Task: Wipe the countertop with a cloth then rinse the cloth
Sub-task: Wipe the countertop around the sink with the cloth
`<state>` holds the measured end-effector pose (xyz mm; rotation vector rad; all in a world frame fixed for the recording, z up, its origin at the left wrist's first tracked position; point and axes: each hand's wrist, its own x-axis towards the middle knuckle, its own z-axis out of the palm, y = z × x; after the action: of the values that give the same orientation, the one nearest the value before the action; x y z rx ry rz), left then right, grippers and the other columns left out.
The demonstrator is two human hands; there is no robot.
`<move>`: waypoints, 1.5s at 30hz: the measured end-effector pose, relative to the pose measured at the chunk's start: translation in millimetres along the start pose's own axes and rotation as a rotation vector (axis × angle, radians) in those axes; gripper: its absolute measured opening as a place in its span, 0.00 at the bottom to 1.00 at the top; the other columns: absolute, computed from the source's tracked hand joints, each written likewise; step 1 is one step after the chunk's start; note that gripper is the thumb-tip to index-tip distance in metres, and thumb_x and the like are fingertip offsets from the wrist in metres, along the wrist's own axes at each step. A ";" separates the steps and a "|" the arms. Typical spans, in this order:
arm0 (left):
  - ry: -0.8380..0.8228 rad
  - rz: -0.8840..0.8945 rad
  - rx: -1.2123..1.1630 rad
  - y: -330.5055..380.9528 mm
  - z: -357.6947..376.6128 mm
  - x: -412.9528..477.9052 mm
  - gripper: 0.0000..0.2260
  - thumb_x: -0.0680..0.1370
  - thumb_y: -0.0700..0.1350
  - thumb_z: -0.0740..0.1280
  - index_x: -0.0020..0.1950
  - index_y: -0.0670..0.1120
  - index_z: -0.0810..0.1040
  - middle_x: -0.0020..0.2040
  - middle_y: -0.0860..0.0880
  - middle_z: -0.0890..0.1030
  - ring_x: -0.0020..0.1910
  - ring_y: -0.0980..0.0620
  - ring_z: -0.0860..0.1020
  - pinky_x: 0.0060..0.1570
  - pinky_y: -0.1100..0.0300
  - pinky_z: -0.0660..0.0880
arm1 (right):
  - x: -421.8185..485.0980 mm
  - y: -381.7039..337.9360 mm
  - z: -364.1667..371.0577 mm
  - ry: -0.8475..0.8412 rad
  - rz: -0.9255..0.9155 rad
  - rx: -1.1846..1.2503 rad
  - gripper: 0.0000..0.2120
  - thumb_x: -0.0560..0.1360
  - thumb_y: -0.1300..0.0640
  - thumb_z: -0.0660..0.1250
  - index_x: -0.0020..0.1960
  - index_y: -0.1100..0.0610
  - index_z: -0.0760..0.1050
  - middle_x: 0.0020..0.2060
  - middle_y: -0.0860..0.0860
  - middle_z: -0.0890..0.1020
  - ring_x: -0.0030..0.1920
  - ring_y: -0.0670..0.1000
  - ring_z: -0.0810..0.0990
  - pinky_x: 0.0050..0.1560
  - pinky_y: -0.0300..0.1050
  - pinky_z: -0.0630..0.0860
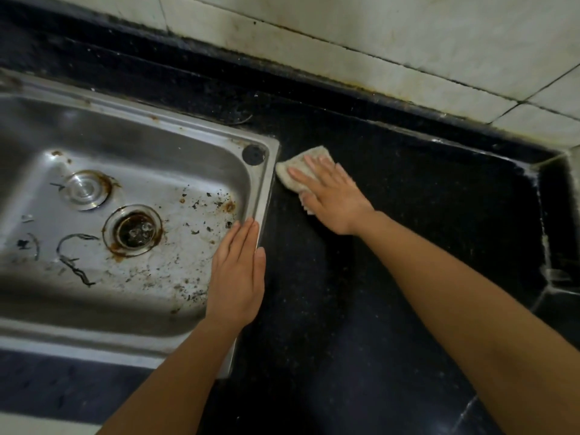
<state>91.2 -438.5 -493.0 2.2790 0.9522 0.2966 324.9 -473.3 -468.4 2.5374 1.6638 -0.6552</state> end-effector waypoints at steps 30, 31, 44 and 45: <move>0.011 0.008 0.070 -0.4 1.7 -0.3 0.26 0.81 0.53 0.44 0.75 0.43 0.62 0.74 0.48 0.65 0.74 0.48 0.57 0.71 0.54 0.54 | -149.9 91.0 46.3 0.228 0.606 0.163 0.27 0.79 0.42 0.43 0.78 0.44 0.50 0.78 0.53 0.50 0.78 0.56 0.45 0.75 0.53 0.42; 0.012 0.010 0.067 -0.1 1.4 -0.1 0.26 0.81 0.52 0.44 0.75 0.43 0.62 0.74 0.48 0.65 0.74 0.48 0.57 0.71 0.53 0.54 | -148.9 91.4 45.4 0.233 0.672 0.199 0.25 0.81 0.45 0.45 0.78 0.44 0.49 0.78 0.53 0.48 0.78 0.55 0.43 0.75 0.53 0.40; -0.158 0.055 0.079 -8.0 -7.6 0.5 0.25 0.82 0.52 0.42 0.77 0.44 0.56 0.77 0.48 0.58 0.75 0.47 0.53 0.74 0.51 0.51 | -197.6 -87.0 98.7 0.216 0.700 0.280 0.30 0.73 0.39 0.32 0.75 0.39 0.36 0.78 0.51 0.43 0.76 0.50 0.34 0.72 0.48 0.32; -0.200 0.075 0.087 -11.6 -12.5 3.2 0.24 0.82 0.52 0.41 0.77 0.46 0.55 0.77 0.50 0.57 0.76 0.48 0.52 0.74 0.51 0.50 | -194.5 -106.4 100.0 0.190 0.648 0.266 0.29 0.72 0.39 0.31 0.73 0.38 0.34 0.78 0.50 0.41 0.74 0.48 0.32 0.72 0.47 0.31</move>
<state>81.6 -424.2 -490.9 2.3744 0.7926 0.0573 133.0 -622.6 -467.6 3.1490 0.7129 -0.6098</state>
